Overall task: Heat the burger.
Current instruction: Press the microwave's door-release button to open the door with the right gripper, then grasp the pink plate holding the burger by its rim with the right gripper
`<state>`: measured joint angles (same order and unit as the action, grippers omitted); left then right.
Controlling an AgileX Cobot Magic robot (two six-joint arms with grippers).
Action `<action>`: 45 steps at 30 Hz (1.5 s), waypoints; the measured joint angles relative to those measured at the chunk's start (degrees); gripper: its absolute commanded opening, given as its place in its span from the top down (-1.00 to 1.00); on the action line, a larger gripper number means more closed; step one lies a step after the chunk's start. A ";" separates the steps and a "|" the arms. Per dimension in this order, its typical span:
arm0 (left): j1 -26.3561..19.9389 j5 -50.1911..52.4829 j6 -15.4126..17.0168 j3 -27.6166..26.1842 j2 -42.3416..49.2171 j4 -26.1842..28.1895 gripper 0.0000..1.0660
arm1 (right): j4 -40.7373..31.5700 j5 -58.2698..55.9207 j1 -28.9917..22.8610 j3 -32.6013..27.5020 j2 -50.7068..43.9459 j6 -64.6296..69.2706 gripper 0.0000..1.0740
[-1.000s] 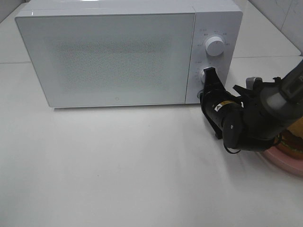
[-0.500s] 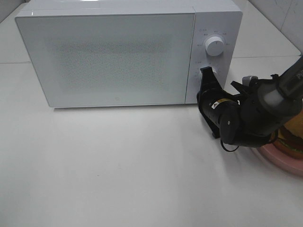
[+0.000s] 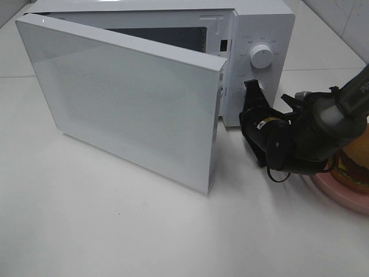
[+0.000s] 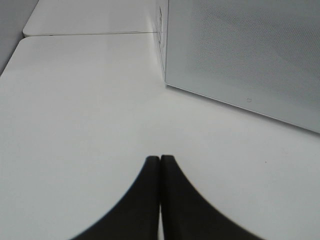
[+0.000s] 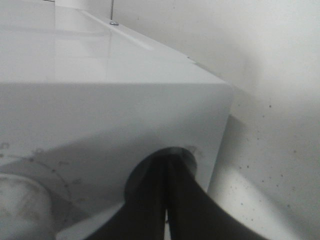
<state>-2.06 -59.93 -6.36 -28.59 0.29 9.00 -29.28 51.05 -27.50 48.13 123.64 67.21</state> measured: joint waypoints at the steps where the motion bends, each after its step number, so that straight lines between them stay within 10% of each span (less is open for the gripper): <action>1: 0.00 0.00 0.00 0.00 0.00 0.00 1.00 | 0.00 -0.92 0.11 0.00 -0.52 0.00 1.00; 27: 0.00 0.00 0.00 0.00 0.00 0.00 1.00 | 22.17 6.13 0.97 -17.30 -14.38 -1.38 0.93; 45: 0.00 0.00 0.00 0.00 0.00 0.00 1.00 | 51.11 8.71 0.97 -18.45 -15.01 -40.97 0.89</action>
<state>-2.06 -59.93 -6.36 -28.59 0.29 9.00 21.83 59.76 -26.53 29.68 108.63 26.24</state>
